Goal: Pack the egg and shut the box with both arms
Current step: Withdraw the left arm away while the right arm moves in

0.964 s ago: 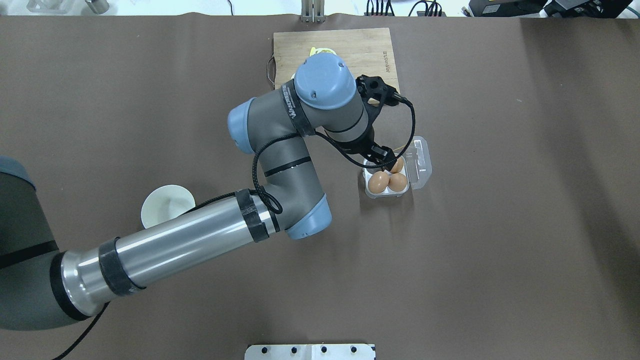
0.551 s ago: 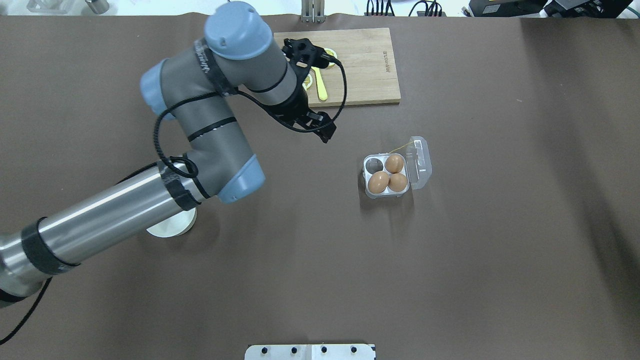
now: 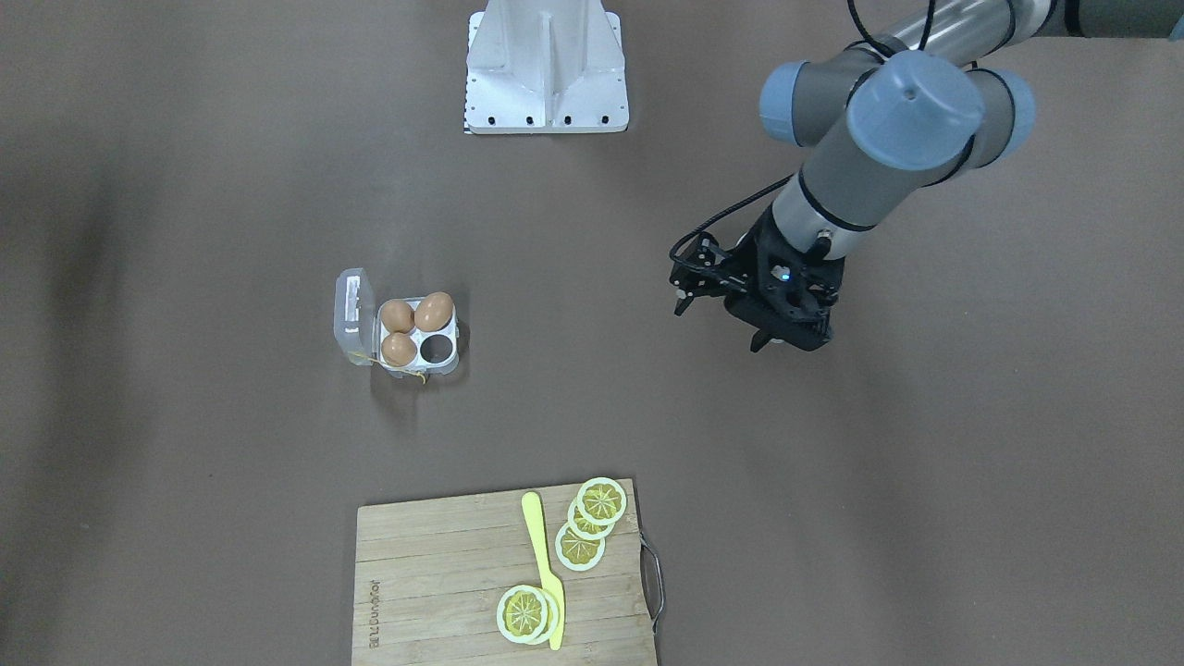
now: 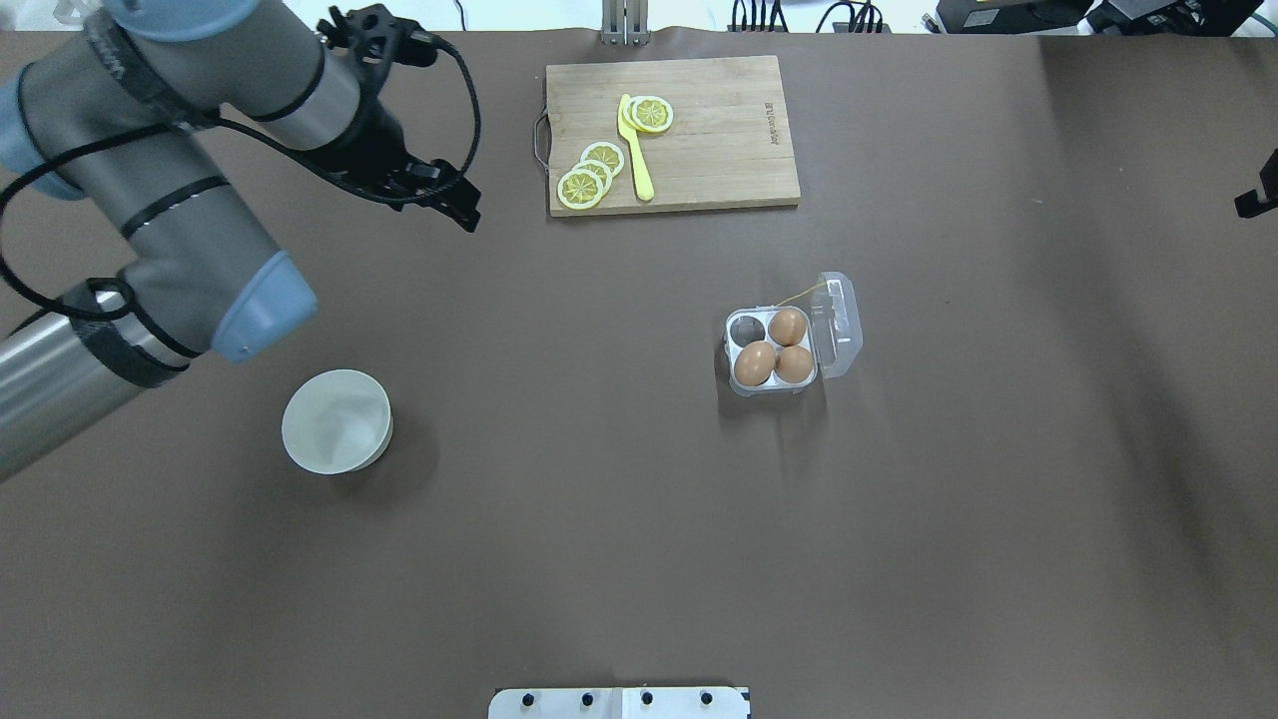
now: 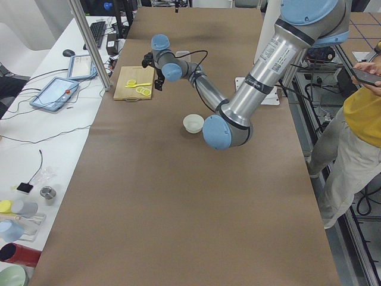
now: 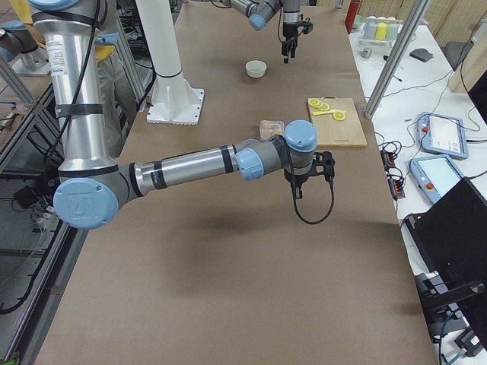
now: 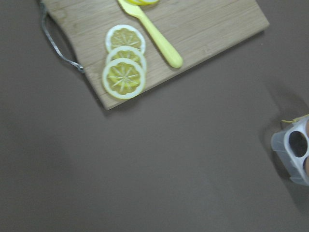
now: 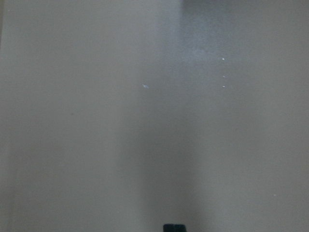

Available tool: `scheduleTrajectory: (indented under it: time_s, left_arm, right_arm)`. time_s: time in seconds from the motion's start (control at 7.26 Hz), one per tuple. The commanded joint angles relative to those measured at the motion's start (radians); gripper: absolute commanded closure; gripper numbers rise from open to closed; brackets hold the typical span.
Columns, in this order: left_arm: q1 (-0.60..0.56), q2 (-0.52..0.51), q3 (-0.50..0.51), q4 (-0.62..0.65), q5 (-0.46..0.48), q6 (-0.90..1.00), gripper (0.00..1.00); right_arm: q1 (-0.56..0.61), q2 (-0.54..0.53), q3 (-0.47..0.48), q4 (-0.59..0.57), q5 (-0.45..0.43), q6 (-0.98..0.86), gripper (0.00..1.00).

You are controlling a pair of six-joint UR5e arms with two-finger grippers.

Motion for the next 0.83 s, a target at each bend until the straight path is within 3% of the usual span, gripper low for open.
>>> scheduleTrajectory:
  time_s: [0.0, 0.69]
  left_arm:
    - [-0.087, 0.114, -0.042, 0.002, -0.021, 0.057, 0.03]
    - [-0.324, 0.427, -0.116, -0.016, -0.054, 0.291, 0.03]
  right_arm:
    - [-0.102, 0.07, 0.001, 0.013, 0.006, 0.119, 1.0]
    - [-0.305, 0.217, -0.038, 0.015, -0.05, 0.256, 1.0]
